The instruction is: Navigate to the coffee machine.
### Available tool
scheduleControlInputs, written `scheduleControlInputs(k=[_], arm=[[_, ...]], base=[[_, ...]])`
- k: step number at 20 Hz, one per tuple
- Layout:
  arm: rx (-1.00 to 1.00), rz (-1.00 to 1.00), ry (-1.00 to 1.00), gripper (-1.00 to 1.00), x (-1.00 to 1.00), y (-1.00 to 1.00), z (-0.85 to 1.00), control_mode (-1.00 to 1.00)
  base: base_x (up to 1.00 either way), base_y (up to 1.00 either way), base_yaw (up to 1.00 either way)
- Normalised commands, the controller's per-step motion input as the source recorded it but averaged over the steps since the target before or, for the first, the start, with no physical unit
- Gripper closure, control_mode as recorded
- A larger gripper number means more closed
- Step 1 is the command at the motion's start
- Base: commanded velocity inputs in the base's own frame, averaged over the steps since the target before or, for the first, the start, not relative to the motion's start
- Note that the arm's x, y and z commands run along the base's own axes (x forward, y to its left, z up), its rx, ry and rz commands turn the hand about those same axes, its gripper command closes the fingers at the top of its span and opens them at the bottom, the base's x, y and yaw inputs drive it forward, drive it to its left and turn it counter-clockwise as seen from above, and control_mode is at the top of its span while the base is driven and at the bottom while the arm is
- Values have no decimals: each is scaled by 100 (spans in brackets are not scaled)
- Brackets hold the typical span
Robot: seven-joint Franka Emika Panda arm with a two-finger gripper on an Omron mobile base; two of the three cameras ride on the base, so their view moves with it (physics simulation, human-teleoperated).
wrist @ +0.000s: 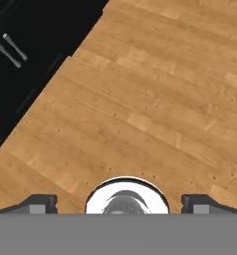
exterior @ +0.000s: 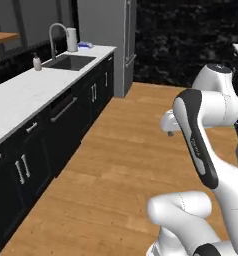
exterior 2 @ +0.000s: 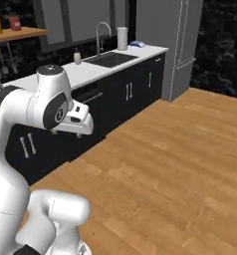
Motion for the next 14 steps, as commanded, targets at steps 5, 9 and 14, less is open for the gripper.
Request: scheduleControlInputs(k=[5,9,14], arm=[[0,0,0,-100,0,0,0,100],[0,0,0,-100,0,0,0,100],[0,0,0,-100,0,0,0,100]], base=[[27,28,81],[87,12,53],[100,-22,19]])
